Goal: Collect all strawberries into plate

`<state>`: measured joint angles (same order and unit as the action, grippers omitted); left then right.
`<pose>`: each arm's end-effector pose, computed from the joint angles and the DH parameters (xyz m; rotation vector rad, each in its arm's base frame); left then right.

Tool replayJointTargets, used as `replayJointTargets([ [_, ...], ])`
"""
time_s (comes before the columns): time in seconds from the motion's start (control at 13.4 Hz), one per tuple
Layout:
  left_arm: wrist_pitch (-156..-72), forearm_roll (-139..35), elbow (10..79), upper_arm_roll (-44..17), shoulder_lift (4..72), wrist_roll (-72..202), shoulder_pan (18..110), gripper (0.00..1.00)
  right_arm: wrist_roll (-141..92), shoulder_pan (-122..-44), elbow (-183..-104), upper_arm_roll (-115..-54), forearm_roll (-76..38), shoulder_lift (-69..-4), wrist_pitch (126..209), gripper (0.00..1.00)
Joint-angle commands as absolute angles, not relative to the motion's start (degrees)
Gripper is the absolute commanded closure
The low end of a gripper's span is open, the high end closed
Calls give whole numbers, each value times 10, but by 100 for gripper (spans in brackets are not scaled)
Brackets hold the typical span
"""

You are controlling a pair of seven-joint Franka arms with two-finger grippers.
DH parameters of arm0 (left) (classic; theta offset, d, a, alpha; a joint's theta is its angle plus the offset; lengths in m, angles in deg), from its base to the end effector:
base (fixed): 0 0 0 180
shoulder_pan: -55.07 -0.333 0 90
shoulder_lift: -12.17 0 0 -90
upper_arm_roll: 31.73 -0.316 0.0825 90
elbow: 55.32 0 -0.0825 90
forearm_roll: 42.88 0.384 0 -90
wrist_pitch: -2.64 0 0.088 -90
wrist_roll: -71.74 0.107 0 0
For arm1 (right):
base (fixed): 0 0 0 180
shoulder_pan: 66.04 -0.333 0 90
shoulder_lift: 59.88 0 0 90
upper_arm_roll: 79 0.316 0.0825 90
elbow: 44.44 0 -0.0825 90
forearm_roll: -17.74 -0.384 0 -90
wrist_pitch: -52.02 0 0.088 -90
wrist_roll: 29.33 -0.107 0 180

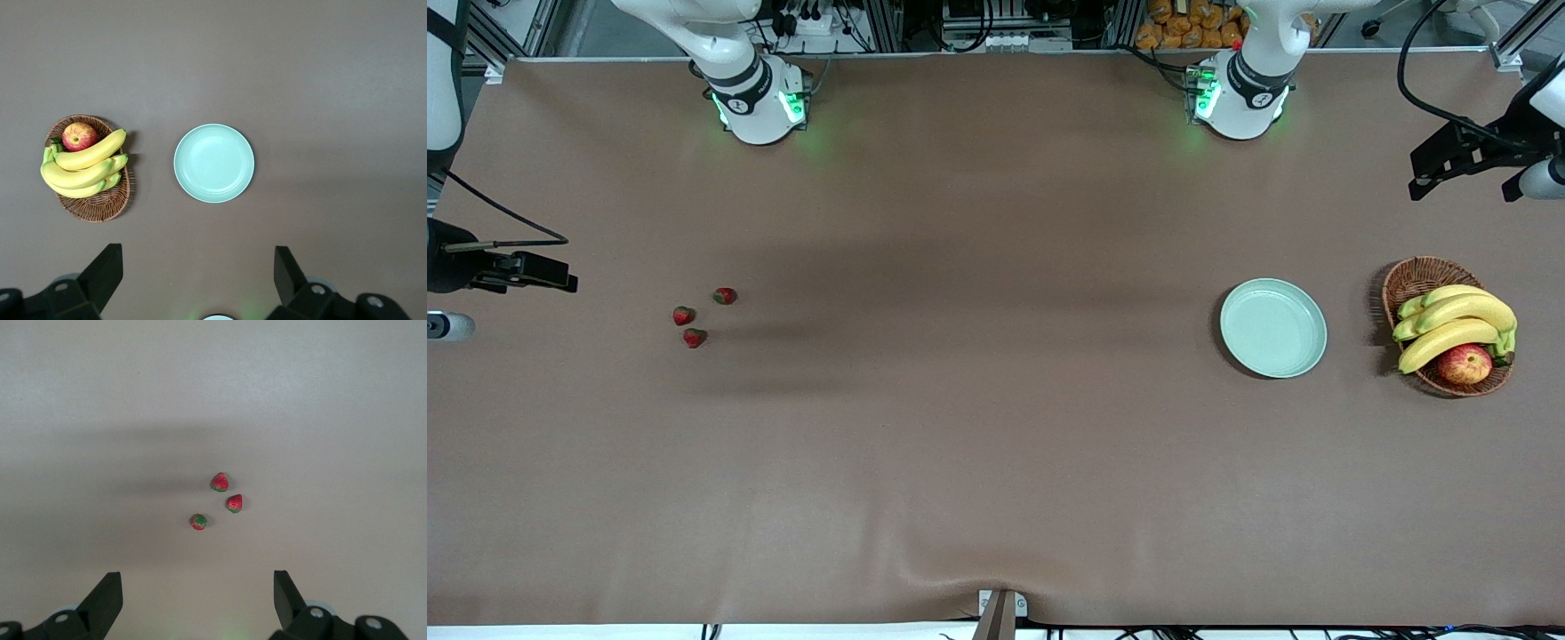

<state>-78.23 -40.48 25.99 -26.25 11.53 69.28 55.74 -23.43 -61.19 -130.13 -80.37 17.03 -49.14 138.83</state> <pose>0.5303 -0.0525 0.6870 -3.0983 0.0894 -0.0103 0.5964 -0.0624 0.5469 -3.1053 0.0091 0.2585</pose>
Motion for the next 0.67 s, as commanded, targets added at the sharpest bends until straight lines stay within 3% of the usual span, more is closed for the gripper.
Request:
replayJointTargets([
  [0.0,-771,-405,267,-271,104,700,564,0,-238,-608,-1300,-800,174,-498,1385,0],
  [0.3,-768,-414,271,-270,109,702,560,0,-239,-613,-1300,-799,169,-495,1386,0],
  [0.45,-767,-430,276,-270,106,702,557,0,-241,-622,-1305,-799,168,-457,1399,0],
  [0.6,-767,-431,286,-270,102,700,558,0,-241,-620,-1342,-799,170,-420,1478,0],
])
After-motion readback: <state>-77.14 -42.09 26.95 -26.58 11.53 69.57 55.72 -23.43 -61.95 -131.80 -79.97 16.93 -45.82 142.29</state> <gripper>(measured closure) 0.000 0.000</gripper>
